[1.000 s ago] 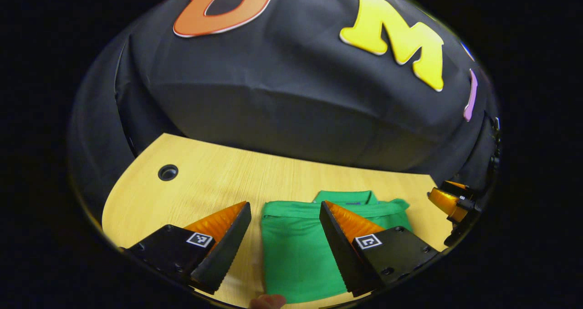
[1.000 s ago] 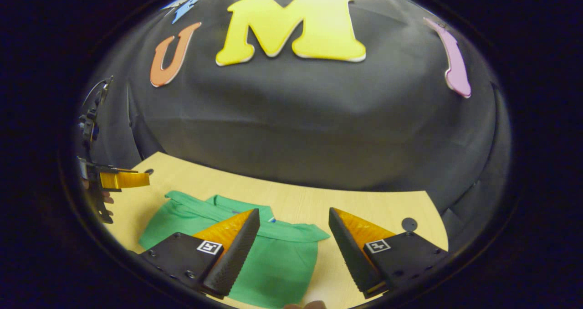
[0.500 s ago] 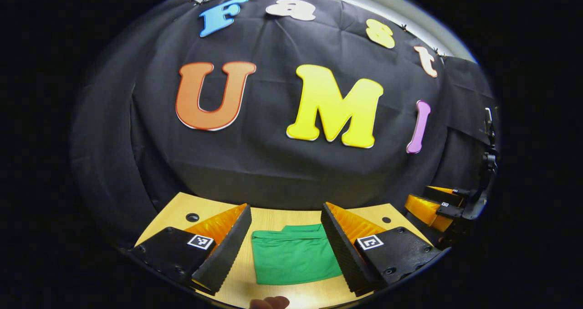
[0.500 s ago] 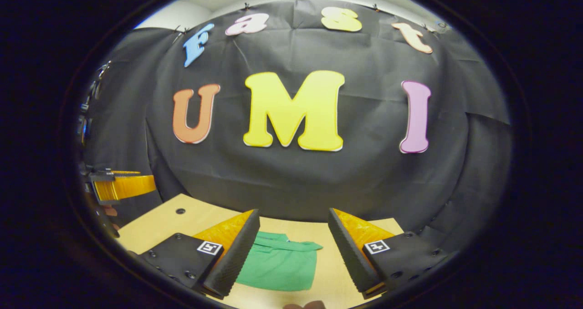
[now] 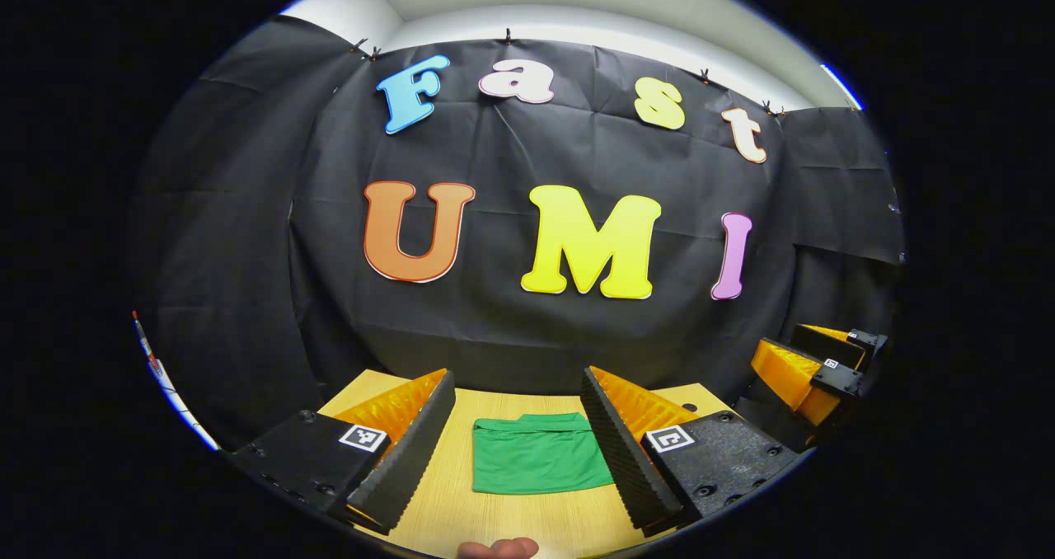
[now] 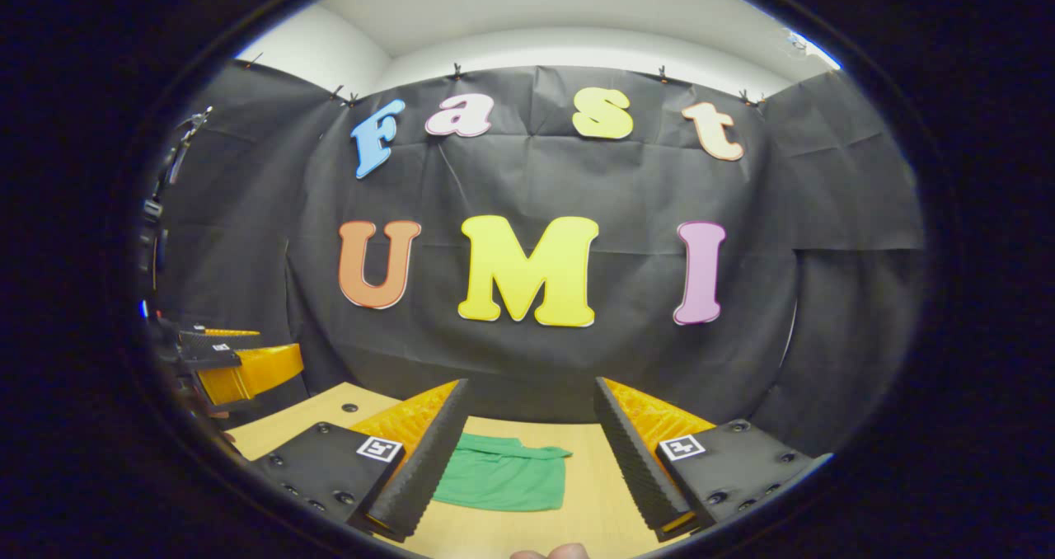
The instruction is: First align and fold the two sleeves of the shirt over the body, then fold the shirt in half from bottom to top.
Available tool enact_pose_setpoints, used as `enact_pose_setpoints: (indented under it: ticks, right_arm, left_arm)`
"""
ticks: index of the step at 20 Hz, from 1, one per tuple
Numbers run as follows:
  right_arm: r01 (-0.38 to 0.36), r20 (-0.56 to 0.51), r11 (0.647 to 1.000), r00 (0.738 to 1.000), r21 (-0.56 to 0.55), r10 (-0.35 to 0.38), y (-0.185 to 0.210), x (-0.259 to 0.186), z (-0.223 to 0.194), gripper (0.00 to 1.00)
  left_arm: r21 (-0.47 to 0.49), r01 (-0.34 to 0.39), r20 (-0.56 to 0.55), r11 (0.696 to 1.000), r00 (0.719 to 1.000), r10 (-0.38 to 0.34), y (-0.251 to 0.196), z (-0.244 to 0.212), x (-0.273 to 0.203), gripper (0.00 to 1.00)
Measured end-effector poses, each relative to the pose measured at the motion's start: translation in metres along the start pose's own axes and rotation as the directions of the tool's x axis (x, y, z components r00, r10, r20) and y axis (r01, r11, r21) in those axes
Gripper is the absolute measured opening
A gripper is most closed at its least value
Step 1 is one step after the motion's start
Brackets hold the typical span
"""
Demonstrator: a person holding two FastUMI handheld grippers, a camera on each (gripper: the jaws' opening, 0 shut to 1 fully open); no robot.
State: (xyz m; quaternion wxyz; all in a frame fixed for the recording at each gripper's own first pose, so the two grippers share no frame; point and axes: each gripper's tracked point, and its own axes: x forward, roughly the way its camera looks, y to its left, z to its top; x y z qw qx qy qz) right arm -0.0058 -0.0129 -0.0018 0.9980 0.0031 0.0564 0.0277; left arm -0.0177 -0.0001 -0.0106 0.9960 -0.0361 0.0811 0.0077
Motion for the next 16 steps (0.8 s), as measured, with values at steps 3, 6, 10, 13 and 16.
enact_pose_setpoints:
  ticks: [3,6,10,13,16]
  right_arm:
    - [0.041,-0.001,0.999,0.999,-0.008,-0.041,-0.010,-0.019,-0.006,0.94]
    - [0.052,-0.002,0.999,0.999,-0.009,-0.052,-0.009,-0.030,-0.007,0.94]
    - [0.045,0.008,0.999,0.999,-0.022,-0.045,-0.002,-0.038,-0.001,0.94]
    - [0.032,0.013,0.999,0.999,-0.031,-0.031,0.005,-0.036,0.003,0.97]
    - [0.020,0.016,0.999,1.000,-0.034,-0.020,0.009,-0.033,0.006,0.97]
  left_arm:
    - [0.015,-0.001,0.007,1.000,1.000,0.001,-0.005,-0.003,-0.022,0.98]
    - [0.032,0.023,0.003,0.999,1.000,-0.023,-0.016,-0.004,-0.031,0.98]
    - [0.046,0.010,0.030,0.999,0.999,-0.011,-0.016,0.006,-0.036,0.98]
    - [0.058,0.007,0.041,0.998,0.999,-0.010,-0.018,0.010,-0.037,1.00]
    - [0.075,0.008,0.052,0.997,0.999,-0.012,-0.021,0.013,-0.036,0.88]
